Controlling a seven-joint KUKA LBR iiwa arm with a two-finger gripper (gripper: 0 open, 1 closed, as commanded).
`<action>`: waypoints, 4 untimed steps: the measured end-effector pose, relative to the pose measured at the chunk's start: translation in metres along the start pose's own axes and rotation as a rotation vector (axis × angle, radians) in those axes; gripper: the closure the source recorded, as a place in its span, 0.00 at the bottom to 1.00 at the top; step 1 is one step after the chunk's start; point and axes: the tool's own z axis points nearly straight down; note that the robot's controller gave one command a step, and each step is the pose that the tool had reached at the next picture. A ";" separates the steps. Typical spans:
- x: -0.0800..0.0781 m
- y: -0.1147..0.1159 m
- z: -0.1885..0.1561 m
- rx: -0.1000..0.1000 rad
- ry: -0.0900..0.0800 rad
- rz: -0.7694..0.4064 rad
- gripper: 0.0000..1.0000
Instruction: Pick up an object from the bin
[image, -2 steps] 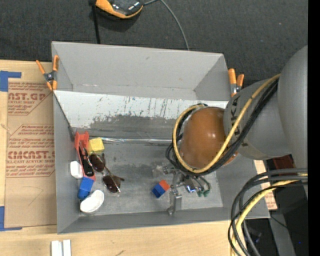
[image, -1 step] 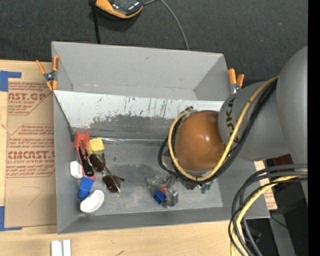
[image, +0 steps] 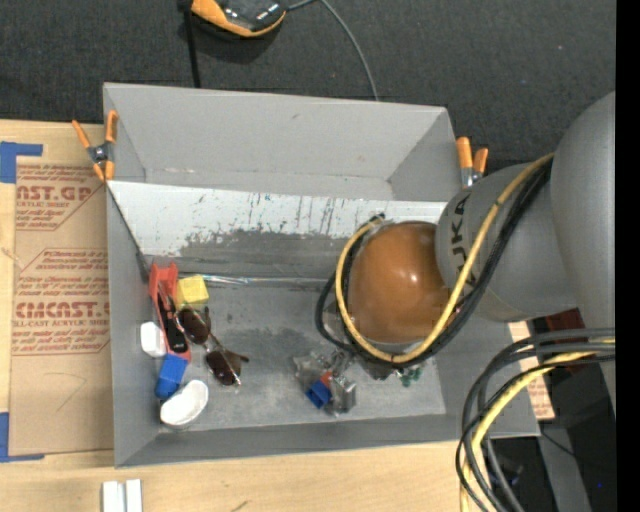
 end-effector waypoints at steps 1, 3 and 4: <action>0.001 0.000 -0.002 -0.001 0.000 0.003 1.00; 0.002 0.002 -0.023 -0.005 0.006 0.004 1.00; 0.001 0.001 -0.040 -0.003 0.003 0.004 1.00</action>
Offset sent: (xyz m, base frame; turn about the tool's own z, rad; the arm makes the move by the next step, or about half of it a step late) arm 0.0001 -0.0001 0.0038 0.0000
